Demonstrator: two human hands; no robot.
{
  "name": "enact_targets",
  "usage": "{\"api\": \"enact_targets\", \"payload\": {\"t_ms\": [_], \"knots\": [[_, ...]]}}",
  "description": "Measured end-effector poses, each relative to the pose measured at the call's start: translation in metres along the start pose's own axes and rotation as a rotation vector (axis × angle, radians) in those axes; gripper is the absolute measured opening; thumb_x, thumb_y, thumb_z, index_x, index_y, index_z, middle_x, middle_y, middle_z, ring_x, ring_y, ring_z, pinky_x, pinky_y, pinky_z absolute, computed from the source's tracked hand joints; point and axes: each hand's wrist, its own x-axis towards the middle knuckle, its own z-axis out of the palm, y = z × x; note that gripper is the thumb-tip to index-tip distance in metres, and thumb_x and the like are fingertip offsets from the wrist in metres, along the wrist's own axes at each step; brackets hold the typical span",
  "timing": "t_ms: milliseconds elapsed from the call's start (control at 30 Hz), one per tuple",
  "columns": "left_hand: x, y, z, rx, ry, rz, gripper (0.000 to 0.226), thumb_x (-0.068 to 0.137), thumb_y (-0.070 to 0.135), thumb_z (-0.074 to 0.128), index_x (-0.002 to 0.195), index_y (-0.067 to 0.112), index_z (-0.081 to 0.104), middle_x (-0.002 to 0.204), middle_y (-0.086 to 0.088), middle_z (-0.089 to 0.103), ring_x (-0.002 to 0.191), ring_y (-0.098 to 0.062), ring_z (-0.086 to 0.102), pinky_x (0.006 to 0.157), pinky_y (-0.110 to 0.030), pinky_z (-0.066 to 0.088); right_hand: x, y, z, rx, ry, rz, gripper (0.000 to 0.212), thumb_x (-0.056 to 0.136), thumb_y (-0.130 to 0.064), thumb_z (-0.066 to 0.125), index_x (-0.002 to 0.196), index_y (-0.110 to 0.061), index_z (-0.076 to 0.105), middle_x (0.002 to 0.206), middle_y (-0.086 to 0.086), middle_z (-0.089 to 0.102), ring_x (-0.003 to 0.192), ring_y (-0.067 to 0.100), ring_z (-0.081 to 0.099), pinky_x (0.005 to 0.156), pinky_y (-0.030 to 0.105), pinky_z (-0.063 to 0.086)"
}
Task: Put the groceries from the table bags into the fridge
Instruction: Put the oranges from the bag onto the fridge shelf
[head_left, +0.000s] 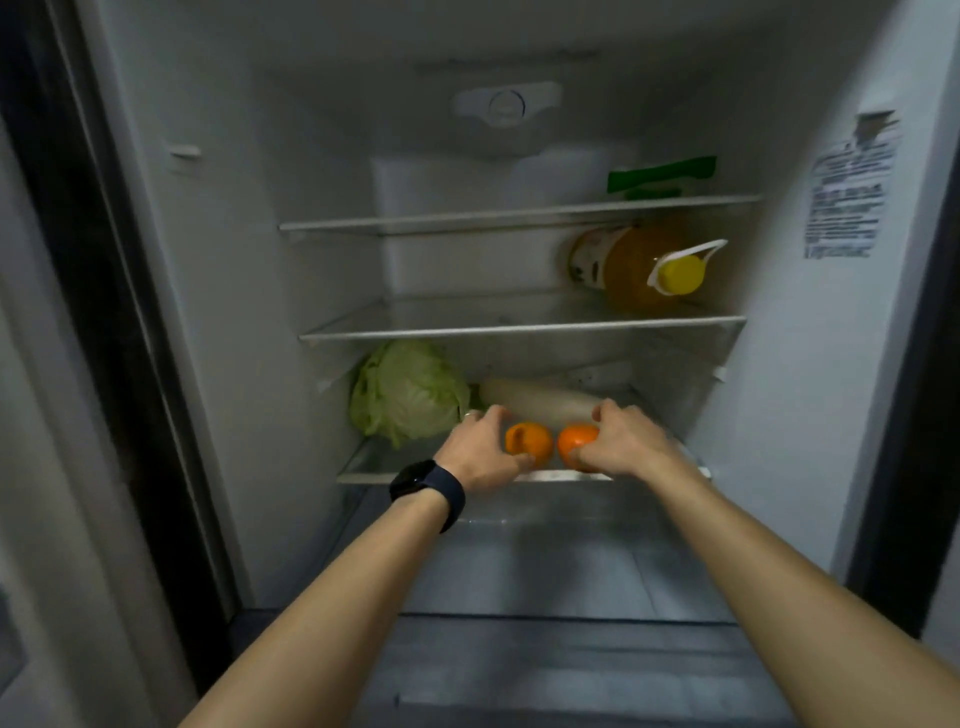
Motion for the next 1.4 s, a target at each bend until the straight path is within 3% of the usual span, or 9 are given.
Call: {"api": "enact_targets", "payload": {"t_ms": [133, 433, 633, 767, 867, 933, 1100, 1200, 1400], "knots": [[0.037, 0.002, 0.019, 0.048, -0.082, -0.002, 0.082, 0.080, 0.051, 0.070, 0.150, 0.025, 0.036, 0.145, -0.013, 0.045, 0.131, -0.031, 0.046, 0.107, -0.040, 0.042, 0.019, 0.008, 0.019, 0.033, 0.019, -0.019, 0.069, 0.066, -0.062, 0.074, 0.119, -0.023, 0.053, 0.122, 0.009, 0.064, 0.111, 0.031, 0.060, 0.088, 0.037, 0.051], [0.043, -0.001, 0.014, 0.073, -0.013, 0.096, 0.063, 0.071, 0.041, 0.082, 0.120, 0.021, 0.049, 0.114, -0.006, 0.061, 0.097, -0.024, 0.059, 0.080, -0.034, 0.050, 0.015, 0.020, 0.034, 0.054, 0.122, -0.118, 0.058, 0.080, -0.045, 0.077, 0.120, -0.018, 0.044, 0.118, 0.016, 0.065, 0.110, 0.037, 0.061, 0.083, 0.038, 0.046], [0.014, -0.009, -0.036, 0.022, -0.139, 0.055, 0.060, 0.074, 0.039, 0.081, 0.127, 0.021, 0.060, 0.112, -0.001, 0.066, 0.098, -0.018, 0.063, 0.087, -0.031, 0.053, 0.001, 0.013, 0.019, 0.270, 0.158, -0.150, 0.056, 0.072, -0.050, 0.081, 0.111, -0.022, 0.051, 0.112, 0.007, 0.067, 0.107, 0.032, 0.061, 0.090, 0.041, 0.048], [-0.008, -0.031, -0.061, -0.066, -0.563, -0.154, 0.043, 0.082, 0.028, 0.079, 0.119, 0.012, 0.065, 0.102, -0.004, 0.068, 0.085, -0.015, 0.067, 0.067, -0.025, 0.058, -0.005, -0.012, 0.019, 0.451, -0.220, -0.258, 0.052, 0.065, -0.053, 0.082, 0.103, -0.025, 0.060, 0.096, 0.008, 0.071, 0.084, 0.028, 0.071, 0.079, 0.045, 0.058], [-0.014, -0.057, -0.042, 0.131, -0.717, -0.283, 0.051, 0.077, 0.028, 0.084, 0.120, 0.007, 0.065, 0.097, -0.005, 0.068, 0.086, -0.022, 0.069, 0.067, -0.029, 0.060, -0.011, -0.041, 0.037, 0.166, -0.609, -0.271, 0.042, 0.076, -0.040, 0.081, 0.104, -0.012, 0.068, 0.079, 0.003, 0.071, 0.069, 0.019, 0.070, 0.069, 0.033, 0.061], [-0.013, -0.076, -0.016, 0.293, -0.728, -0.269, 0.052, 0.073, 0.034, 0.087, 0.115, 0.009, 0.069, 0.101, -0.007, 0.072, 0.080, -0.021, 0.069, 0.072, -0.033, 0.061, -0.013, -0.059, 0.063, -0.090, -0.712, -0.303, 0.037, 0.073, -0.043, 0.082, 0.088, -0.011, 0.073, 0.064, -0.004, 0.066, 0.058, 0.012, 0.063, 0.058, 0.026, 0.056], [-0.011, -0.116, 0.020, 0.434, -0.658, -0.225, 0.063, 0.073, 0.040, 0.085, 0.125, 0.013, 0.063, 0.123, -0.005, 0.066, 0.101, -0.022, 0.065, 0.086, -0.034, 0.055, -0.014, -0.081, 0.126, -0.495, -0.629, -0.402, 0.043, 0.072, -0.038, 0.078, 0.105, -0.012, 0.073, 0.106, 0.009, 0.070, 0.088, 0.024, 0.065, 0.069, 0.032, 0.054], [-0.005, -0.127, 0.017, 0.386, -0.562, -0.214, 0.067, 0.077, 0.035, 0.083, 0.133, 0.012, 0.054, 0.132, -0.008, 0.059, 0.116, -0.026, 0.059, 0.084, -0.031, 0.049, -0.010, -0.087, 0.138, -0.427, -0.520, -0.427, 0.058, 0.077, -0.041, 0.075, 0.124, -0.012, 0.061, 0.124, 0.011, 0.058, 0.109, 0.029, 0.063, 0.073, 0.028, 0.047], [-0.001, -0.145, 0.036, 0.286, -0.487, -0.251, 0.057, 0.081, 0.034, 0.077, 0.130, 0.015, 0.054, 0.124, -0.009, 0.060, 0.109, -0.028, 0.062, 0.092, -0.038, 0.054, 0.000, -0.093, 0.161, -0.278, -0.449, -0.402, 0.084, 0.080, -0.043, 0.076, 0.143, -0.009, 0.033, 0.135, 0.015, 0.054, 0.122, 0.034, 0.056, 0.087, 0.032, 0.046]]}}
